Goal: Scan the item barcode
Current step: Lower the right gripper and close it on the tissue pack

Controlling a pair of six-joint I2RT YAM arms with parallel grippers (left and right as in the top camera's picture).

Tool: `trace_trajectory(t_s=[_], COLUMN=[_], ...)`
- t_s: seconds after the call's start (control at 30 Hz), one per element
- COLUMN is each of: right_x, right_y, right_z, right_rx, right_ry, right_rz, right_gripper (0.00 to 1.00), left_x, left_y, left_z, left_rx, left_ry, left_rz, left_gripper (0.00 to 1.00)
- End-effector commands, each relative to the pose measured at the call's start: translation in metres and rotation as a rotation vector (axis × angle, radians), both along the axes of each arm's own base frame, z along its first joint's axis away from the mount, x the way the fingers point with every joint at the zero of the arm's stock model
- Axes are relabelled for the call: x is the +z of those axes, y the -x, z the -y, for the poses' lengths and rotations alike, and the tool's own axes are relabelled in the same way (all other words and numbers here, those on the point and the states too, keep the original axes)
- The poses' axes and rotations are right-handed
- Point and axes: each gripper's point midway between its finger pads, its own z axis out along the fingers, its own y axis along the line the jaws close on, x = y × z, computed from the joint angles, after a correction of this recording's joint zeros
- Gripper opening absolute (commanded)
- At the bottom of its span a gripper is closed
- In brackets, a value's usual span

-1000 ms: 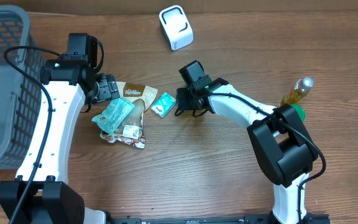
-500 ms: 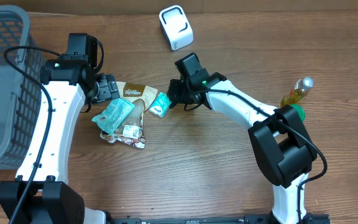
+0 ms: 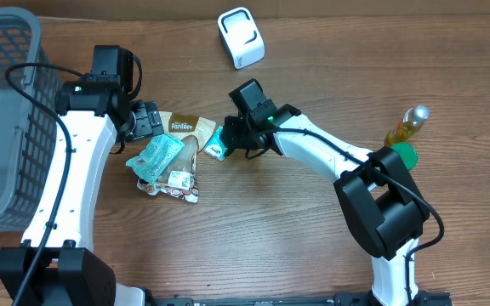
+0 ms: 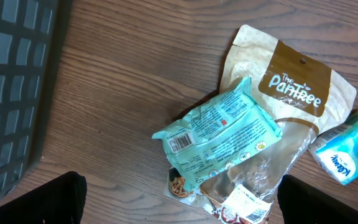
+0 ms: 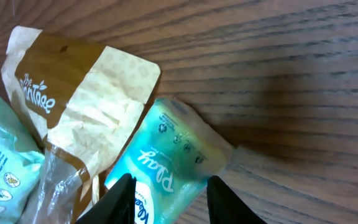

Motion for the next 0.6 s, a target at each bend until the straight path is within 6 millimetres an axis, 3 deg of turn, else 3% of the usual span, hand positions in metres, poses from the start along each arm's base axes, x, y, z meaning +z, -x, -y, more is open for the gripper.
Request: trace_trajectory(t_s=[0.0, 0.1, 0.17, 0.23, 0.27, 0.33, 0.37, 0.57], right_x=[-0.002, -0.002, -0.001, 0.001, 0.004, 0.006, 0.006, -0.001], right_y=[0.001, 0.001, -0.001, -0.003, -0.005, -0.007, -0.007, -0.002], right_z=[0.001, 0.001, 0.0, -0.004, -0.007, -0.009, -0.009, -0.006], right_rx=[-0.007, -0.006, -0.006, -0.002, 0.004, 0.005, 0.005, 0.006], right_ry=[0.014, 0.014, 0.008, -0.01, -0.028, -0.037, -0.037, -0.025], right_rz=[0.002, 0.002, 0.009, 0.022, 0.03, 0.04, 0.04, 0.022], right_gripper=[0.35, 0.37, 0.48, 0.49, 0.4, 0.1, 0.04, 0.04], left_x=[0.002, 0.002, 0.002, 0.002, 0.002, 0.002, 0.002, 0.002], left_y=[-0.002, -0.002, -0.002, -0.002, -0.002, -0.002, -0.002, -0.002], left_z=[0.001, 0.001, 0.001, 0.001, 0.001, 0.001, 0.001, 0.001], left_rx=[0.007, 0.007, 0.007, 0.007, 0.007, 0.007, 0.007, 0.007], left_ry=[0.0, 0.0, 0.0, 0.001, 0.001, 0.0, 0.0, 0.001], left_rz=[0.007, 0.007, 0.007, 0.007, 0.007, 0.007, 0.007, 0.007], left_gripper=[1.0, 1.0, 1.0, 0.99, 1.0, 0.99, 1.0, 1.0])
